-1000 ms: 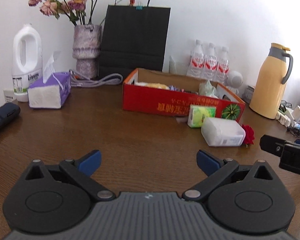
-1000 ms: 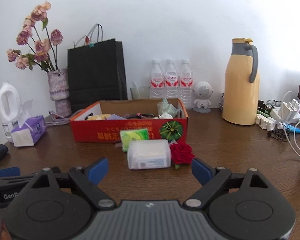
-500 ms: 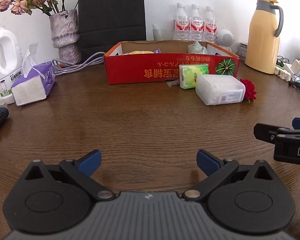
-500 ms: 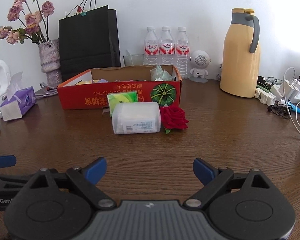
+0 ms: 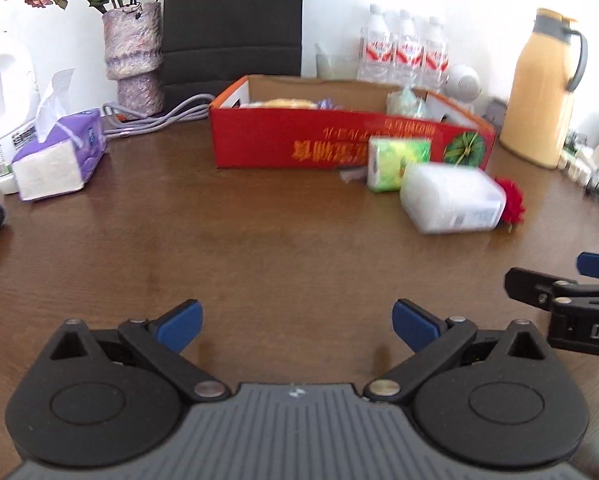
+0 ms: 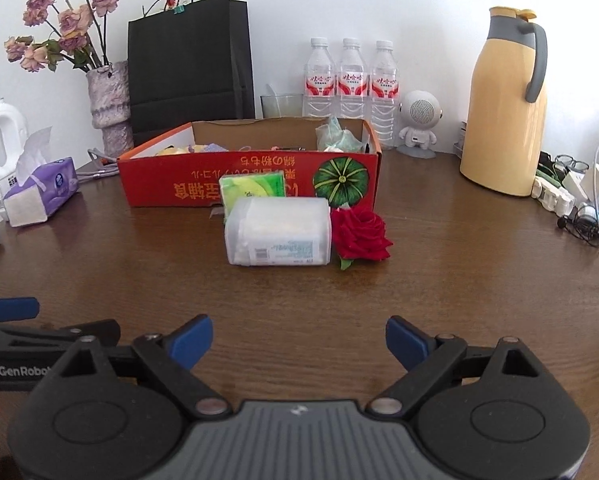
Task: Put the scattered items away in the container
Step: 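Grasp the white wipes pack with the left tool while the right grasps the red rose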
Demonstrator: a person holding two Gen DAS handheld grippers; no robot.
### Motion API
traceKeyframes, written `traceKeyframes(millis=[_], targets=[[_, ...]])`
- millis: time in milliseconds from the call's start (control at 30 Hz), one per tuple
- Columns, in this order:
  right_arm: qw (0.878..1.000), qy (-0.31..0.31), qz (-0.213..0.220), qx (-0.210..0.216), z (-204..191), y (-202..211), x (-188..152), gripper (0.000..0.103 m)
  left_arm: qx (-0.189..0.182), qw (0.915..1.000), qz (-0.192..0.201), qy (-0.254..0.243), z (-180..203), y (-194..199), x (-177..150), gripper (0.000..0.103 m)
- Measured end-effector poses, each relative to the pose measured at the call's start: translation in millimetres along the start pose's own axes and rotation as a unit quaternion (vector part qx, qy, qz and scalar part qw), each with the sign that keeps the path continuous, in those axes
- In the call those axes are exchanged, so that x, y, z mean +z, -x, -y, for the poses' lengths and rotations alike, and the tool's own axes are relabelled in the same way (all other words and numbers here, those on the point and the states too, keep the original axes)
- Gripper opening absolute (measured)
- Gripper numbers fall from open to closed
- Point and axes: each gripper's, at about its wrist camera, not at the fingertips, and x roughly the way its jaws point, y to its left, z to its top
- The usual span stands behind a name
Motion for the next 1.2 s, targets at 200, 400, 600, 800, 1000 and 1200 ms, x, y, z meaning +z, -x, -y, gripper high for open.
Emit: traceKeyframes(millis=[200, 400, 600, 800, 1000, 1200], targets=[[0.998, -0.056, 0.012, -0.020, 47.9, -37.0, 38.4, 0.083, -0.115, 0.9898, 0.053, -0.066, 26.7, -21.9, 43.5, 0.103], [0.994, -0.099, -0.036, 0.029, 79.2, -88.2, 53.8, 0.055, -0.162, 0.9830, 0.018, -0.085, 70.8, -71.6, 78.6, 0.103], [0.991, -0.130, -0.034, 0.015, 107.4, -94.4, 47.8, 0.040, -0.127, 0.9875, 0.002, -0.094, 104.6, -95.8, 75.3, 0.103], [0.991, -0.131, -0.027, 0.020, 110.8, -93.4, 45.3, 0.039, -0.083, 0.9904, -0.004, -0.111, 126.2, -107.6, 70.8, 0.103], [0.990, -0.136, -0.017, 0.019, 113.2, -85.9, 44.8, 0.039, -0.073, 0.9932, 0.008, -0.091, 124.0, -97.8, 69.3, 0.089], [0.992, -0.124, -0.004, 0.029, 103.1, -77.6, 44.1, 0.037, -0.061, 0.9936, 0.067, -0.067, 102.8, -30.3, 48.7, 0.087]])
